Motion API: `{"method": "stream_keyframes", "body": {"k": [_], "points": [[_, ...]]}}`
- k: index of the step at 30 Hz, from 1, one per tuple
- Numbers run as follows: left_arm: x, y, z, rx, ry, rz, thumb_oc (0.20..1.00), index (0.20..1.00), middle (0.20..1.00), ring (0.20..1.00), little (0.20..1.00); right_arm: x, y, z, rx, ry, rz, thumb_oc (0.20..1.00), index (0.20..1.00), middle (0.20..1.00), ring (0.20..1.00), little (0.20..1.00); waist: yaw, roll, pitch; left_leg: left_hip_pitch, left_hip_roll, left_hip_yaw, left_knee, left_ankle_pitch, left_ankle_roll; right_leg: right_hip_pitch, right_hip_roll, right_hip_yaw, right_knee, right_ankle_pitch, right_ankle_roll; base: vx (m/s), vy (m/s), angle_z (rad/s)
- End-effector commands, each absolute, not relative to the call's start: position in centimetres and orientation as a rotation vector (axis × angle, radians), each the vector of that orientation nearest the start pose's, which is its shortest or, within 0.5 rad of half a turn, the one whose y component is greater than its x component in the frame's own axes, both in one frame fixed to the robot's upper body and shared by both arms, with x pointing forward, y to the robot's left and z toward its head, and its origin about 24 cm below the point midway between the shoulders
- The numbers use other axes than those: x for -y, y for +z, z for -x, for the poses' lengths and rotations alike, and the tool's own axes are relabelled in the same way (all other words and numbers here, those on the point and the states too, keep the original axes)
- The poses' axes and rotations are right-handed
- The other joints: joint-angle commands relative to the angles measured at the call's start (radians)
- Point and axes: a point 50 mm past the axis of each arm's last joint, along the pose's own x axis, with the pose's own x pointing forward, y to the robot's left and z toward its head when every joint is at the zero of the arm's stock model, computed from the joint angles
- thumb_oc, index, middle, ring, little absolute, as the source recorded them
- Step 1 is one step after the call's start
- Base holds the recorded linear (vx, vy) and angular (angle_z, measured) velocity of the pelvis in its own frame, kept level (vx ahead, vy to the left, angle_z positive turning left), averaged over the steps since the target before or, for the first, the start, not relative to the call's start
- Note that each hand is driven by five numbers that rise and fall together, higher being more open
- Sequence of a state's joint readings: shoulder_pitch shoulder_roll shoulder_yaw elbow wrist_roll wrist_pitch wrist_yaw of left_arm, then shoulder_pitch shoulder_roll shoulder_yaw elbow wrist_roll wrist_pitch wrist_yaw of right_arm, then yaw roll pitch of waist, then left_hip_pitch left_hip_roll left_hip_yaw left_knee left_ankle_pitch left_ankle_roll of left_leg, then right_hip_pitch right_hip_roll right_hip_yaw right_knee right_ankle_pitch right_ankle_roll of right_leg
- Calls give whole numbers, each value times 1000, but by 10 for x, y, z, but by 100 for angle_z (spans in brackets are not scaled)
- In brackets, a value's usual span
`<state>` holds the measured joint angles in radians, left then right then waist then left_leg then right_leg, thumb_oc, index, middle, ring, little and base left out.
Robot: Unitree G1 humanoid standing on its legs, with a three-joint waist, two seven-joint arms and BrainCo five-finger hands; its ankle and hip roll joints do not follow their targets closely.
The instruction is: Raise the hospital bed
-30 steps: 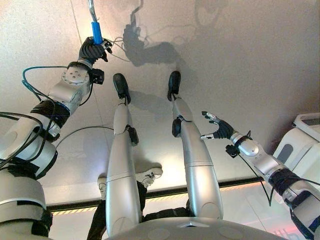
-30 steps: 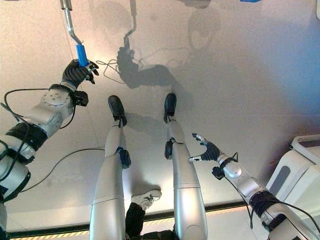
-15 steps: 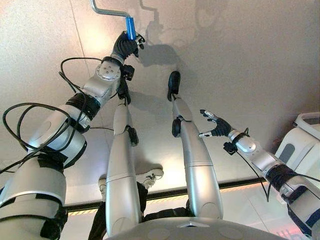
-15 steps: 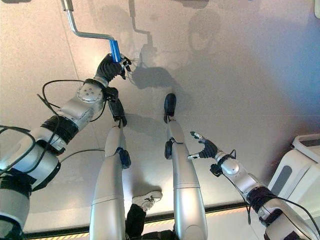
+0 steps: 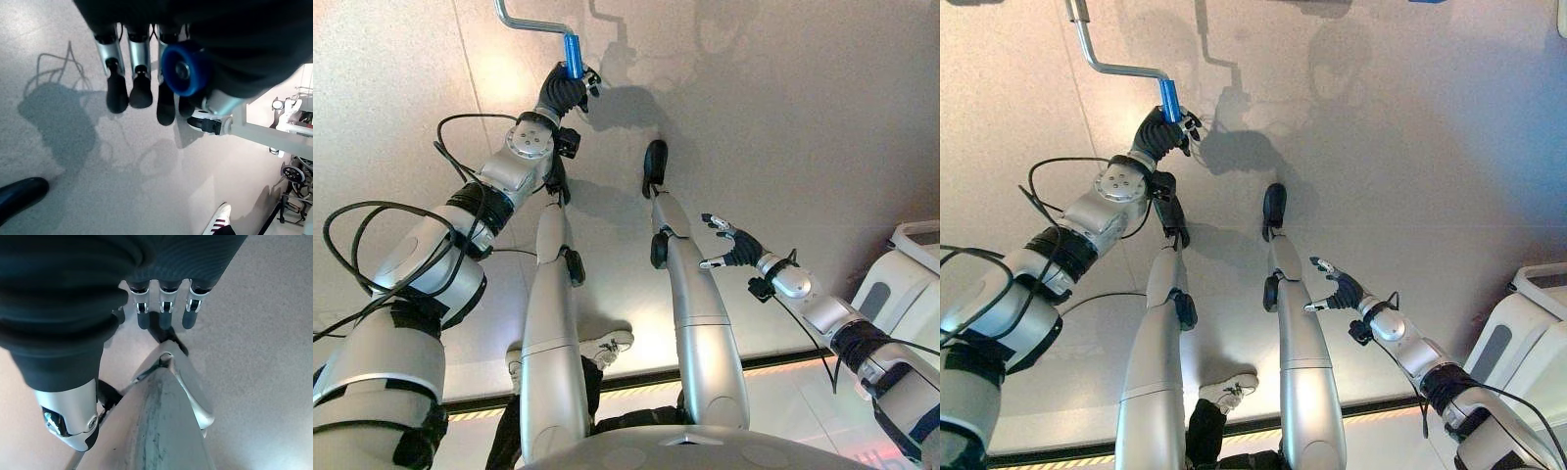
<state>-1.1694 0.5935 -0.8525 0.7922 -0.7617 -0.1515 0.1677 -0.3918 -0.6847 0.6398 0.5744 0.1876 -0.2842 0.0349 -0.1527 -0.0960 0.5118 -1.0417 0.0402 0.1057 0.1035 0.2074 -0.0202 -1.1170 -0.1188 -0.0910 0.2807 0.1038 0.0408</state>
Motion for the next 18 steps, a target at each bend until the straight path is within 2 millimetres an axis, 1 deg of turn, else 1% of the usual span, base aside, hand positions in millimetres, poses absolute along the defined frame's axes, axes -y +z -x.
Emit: {"method": "stream_keyframes", "body": {"k": [1,2,8,18], "points": [[-16,299,-365,673,-609,-325,200,200,200,200,200,222,12,-288,-189,438,735,1000,1000,1000,1000,1000,-16,34,-20,54,3,-9,162,-224,-17,47,75,14,-42,38,82,0,0,0],[-15,302,-360,689,-634,-315,200,200,200,200,200,223,12,-287,-190,436,737,1000,1000,1000,1000,1000,-14,37,-21,54,3,-10,161,-223,-18,47,73,12,-44,38,82,0,0,0],[-14,305,-348,717,-706,-306,200,200,200,200,200,227,10,-284,-205,424,736,1000,1000,1000,1000,1000,-5,43,-22,54,2,-13,158,-219,-18,48,72,9,-42,38,84,0,0,0],[-22,304,-330,732,-813,-312,200,200,200,200,200,231,5,-278,-225,420,732,1000,1000,1000,1000,1000,7,50,-21,50,-1,-19,158,-215,-18,45,67,4,-37,37,85,0,0,0]]}}
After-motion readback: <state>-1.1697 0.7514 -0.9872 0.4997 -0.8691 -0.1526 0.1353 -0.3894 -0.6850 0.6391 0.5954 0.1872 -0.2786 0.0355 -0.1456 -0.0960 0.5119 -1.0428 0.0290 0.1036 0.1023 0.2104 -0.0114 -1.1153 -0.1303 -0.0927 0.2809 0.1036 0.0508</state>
